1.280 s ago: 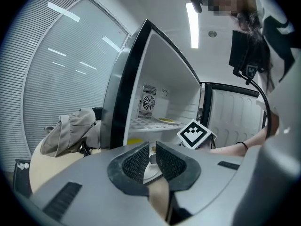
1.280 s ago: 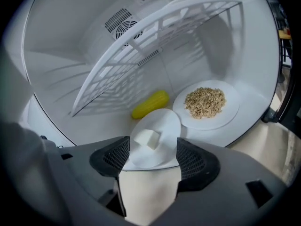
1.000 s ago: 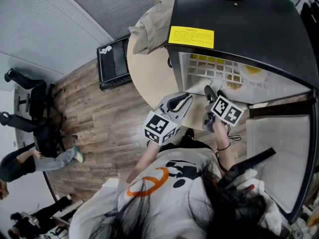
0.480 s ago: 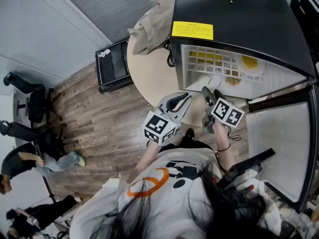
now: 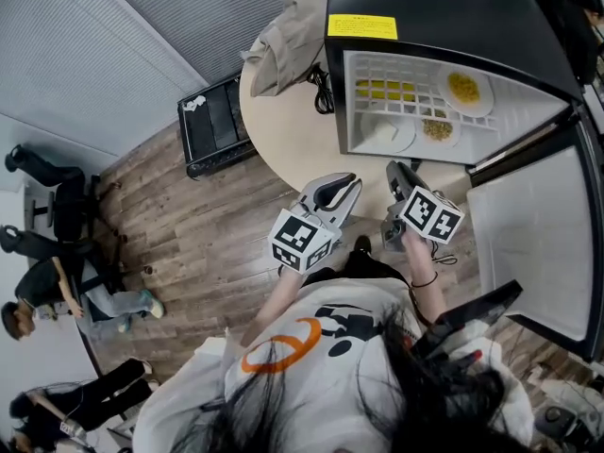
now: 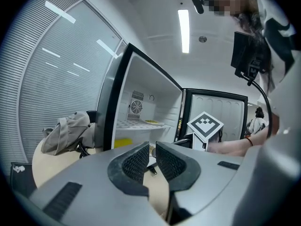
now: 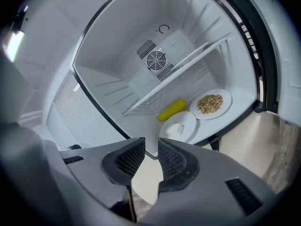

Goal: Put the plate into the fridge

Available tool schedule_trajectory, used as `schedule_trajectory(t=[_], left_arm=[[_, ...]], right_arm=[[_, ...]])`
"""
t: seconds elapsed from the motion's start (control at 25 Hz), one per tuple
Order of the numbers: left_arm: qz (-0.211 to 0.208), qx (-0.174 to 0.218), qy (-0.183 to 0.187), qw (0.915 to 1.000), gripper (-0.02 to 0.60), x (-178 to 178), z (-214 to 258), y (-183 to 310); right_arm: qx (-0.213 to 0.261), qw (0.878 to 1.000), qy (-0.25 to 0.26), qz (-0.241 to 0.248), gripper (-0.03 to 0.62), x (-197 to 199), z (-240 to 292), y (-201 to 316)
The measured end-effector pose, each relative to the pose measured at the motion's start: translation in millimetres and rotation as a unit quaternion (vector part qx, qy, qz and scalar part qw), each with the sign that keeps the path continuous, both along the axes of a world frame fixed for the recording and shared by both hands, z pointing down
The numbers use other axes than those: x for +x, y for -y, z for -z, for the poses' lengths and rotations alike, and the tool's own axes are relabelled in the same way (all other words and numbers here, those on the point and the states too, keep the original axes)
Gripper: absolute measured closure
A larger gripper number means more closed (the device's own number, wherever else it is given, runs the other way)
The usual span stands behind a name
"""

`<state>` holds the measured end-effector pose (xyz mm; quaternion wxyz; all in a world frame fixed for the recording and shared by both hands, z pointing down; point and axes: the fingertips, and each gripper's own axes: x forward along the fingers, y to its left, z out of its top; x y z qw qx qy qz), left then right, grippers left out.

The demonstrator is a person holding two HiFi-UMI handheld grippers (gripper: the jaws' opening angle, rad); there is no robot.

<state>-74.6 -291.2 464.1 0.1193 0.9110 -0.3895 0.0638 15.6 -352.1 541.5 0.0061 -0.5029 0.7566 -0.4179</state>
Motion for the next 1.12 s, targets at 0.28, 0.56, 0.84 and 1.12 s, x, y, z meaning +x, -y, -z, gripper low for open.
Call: schedule_trajectory(t=[0.28,0.56,0.84,1.12], left_arm=[[-0.012,0.002,-0.001,0.9999,0.531,-3.7,1.5,-39.0],[-0.019,0.002,-0.004,0.9998,0.531,-8.1,2.2,-75.2],[-0.029,0.003,-0.010,0.9995,0.531,-11.8,2.6,-118.2],[-0.036,-0.001,-0.028,0.9989,0.531,-7.7,0.4,-154.5]], right_arm=[[0.013,1.000,-0.001,-0.002,0.519,-7.9,9.9,-43.5],[0.015,1.000,0.004,-0.001,0.531,-15.4,12.5,-83.2],[0.013,1.000,0.007,0.001,0.536,-23.9,10.7,-133.1],[0.004,1.000,0.002,0.002,0.539,-23.7,7.2,-182.7]])
